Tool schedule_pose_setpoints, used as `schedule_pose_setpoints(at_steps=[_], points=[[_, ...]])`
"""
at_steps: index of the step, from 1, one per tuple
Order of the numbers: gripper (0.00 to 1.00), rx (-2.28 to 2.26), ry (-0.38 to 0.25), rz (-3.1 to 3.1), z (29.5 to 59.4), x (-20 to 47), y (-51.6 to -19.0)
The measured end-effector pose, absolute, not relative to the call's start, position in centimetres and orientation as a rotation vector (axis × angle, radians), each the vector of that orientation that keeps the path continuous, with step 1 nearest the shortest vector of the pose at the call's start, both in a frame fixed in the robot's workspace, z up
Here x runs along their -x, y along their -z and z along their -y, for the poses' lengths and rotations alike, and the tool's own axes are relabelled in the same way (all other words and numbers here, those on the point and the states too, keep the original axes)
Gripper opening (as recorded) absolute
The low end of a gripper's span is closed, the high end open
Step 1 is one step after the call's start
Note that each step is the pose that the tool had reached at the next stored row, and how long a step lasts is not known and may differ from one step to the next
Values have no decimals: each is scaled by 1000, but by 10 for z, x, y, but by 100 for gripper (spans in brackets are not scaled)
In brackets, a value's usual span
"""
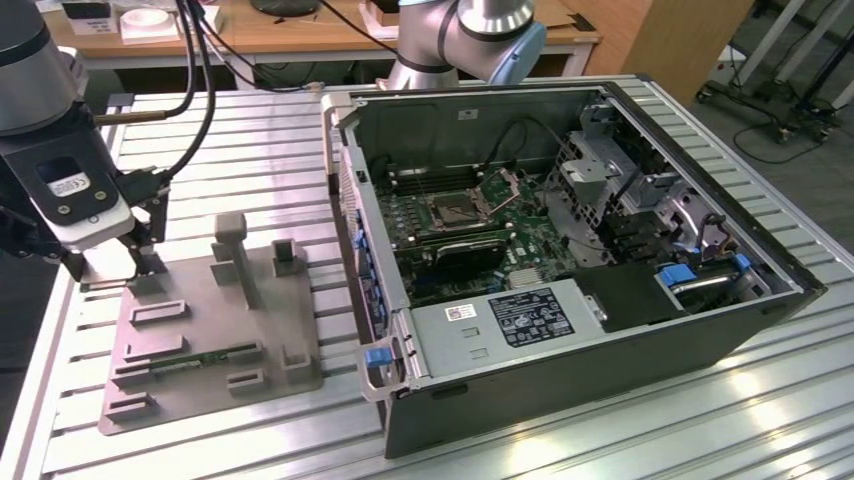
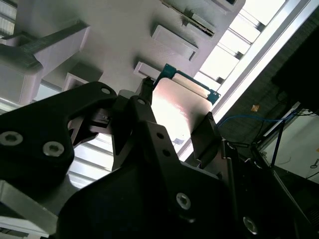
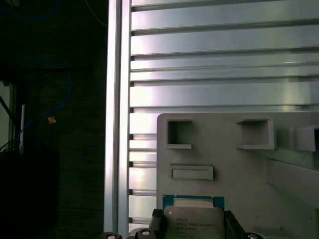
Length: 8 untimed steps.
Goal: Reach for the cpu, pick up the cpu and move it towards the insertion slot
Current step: 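Pick up the cpu and move it towards the insertion slot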
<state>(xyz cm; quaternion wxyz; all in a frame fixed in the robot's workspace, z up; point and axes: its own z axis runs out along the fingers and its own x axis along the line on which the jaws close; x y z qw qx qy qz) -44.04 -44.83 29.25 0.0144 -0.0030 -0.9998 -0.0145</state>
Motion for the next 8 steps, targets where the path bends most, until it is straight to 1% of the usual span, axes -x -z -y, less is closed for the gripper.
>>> schedule_pose_setpoints(at_steps=[8], points=[[55,10,45,3113,448,440,-297]])
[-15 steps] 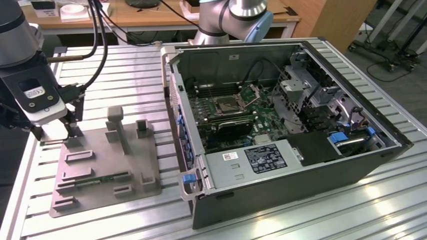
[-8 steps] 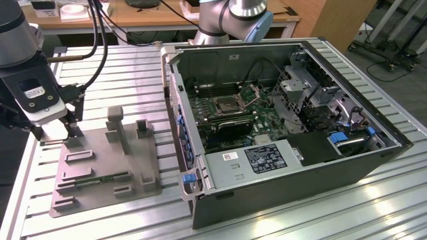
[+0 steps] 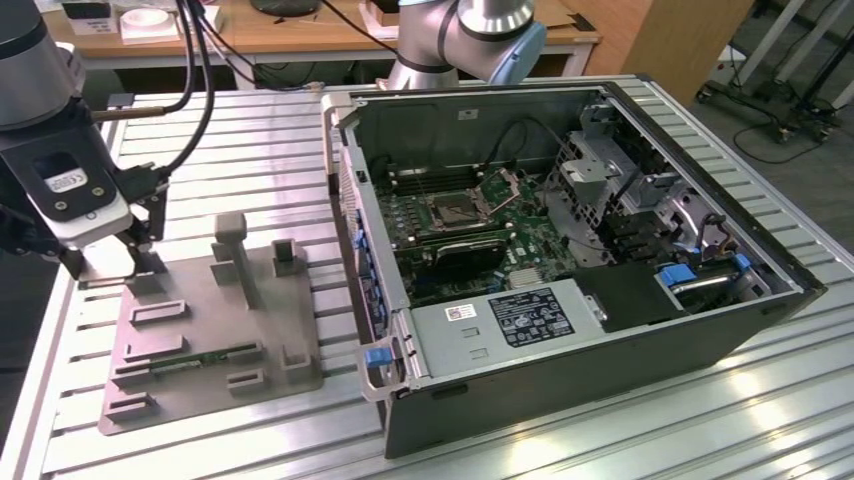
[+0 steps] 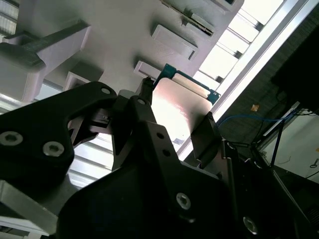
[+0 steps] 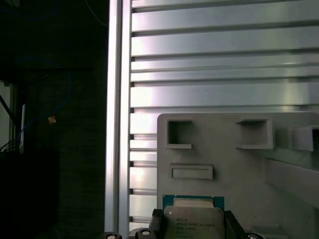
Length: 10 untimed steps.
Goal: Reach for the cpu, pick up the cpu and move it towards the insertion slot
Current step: 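Pick up the cpu and move it towards the insertion slot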
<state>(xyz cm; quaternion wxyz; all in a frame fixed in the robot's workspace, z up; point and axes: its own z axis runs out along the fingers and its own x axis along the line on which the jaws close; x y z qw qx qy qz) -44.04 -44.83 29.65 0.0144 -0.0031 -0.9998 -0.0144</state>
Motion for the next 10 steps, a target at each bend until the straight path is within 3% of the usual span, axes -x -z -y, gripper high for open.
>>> schedule_pose_setpoints(at_steps=[10], points=[[55,10,45,3113,448,440,-304]])
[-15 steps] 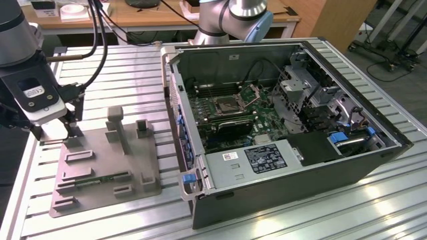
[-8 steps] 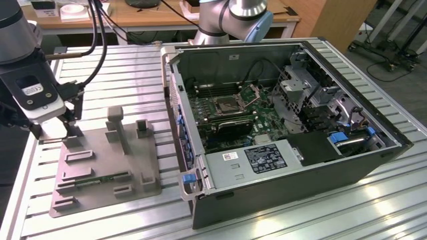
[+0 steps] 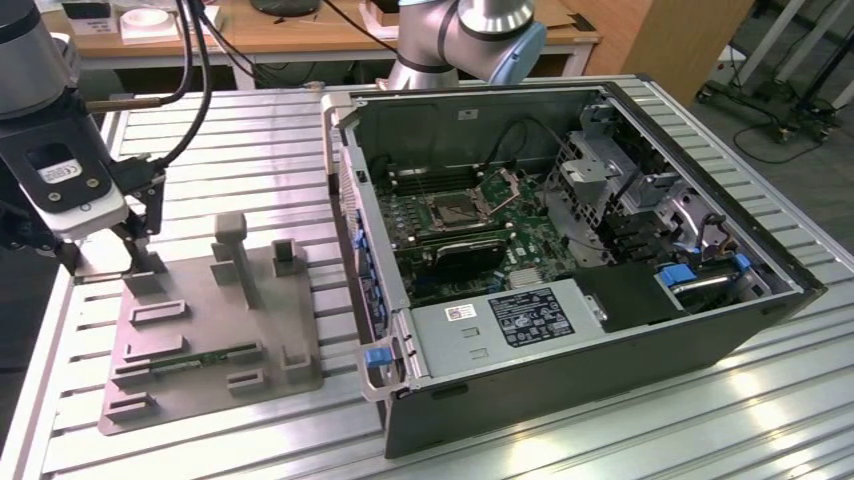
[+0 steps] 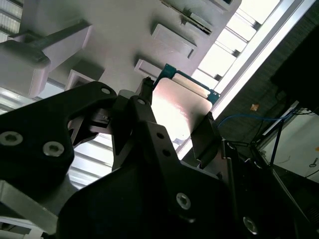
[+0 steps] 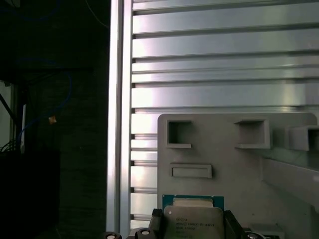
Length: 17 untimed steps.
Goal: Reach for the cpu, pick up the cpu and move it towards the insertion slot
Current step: 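Pick up the cpu and move it towards the insertion slot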
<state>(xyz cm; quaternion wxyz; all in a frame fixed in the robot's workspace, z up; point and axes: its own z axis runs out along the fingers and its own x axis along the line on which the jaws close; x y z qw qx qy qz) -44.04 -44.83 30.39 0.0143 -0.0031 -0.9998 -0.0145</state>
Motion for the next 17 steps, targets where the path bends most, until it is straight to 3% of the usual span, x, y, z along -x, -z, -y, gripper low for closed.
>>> schedule_pose_setpoints(at_steps=[17], points=[[55,10,46,3113,448,440,-311]])
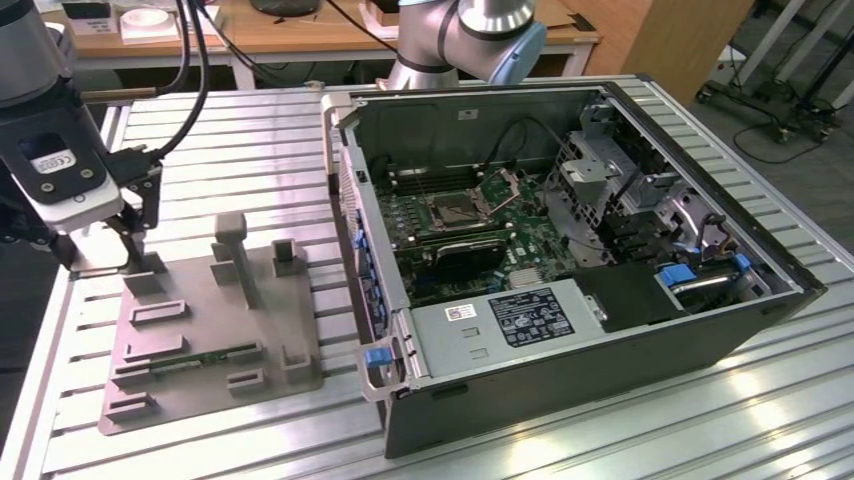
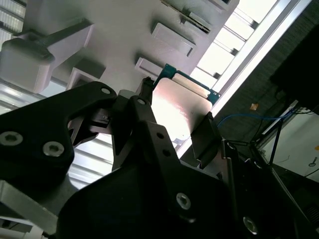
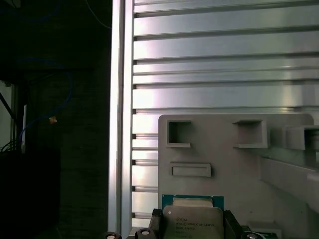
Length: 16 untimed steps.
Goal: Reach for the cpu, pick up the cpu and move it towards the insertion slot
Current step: 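Pick up the cpu and move it towards the insertion slot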
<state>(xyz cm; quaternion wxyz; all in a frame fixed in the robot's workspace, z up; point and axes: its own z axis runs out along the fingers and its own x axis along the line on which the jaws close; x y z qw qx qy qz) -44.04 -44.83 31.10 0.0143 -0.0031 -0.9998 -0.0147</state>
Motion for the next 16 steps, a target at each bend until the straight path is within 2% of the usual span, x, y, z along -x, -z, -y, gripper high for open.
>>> schedule_pose_setpoints(at_steps=[16], points=[[55,10,46,3113,448,440,-320]])
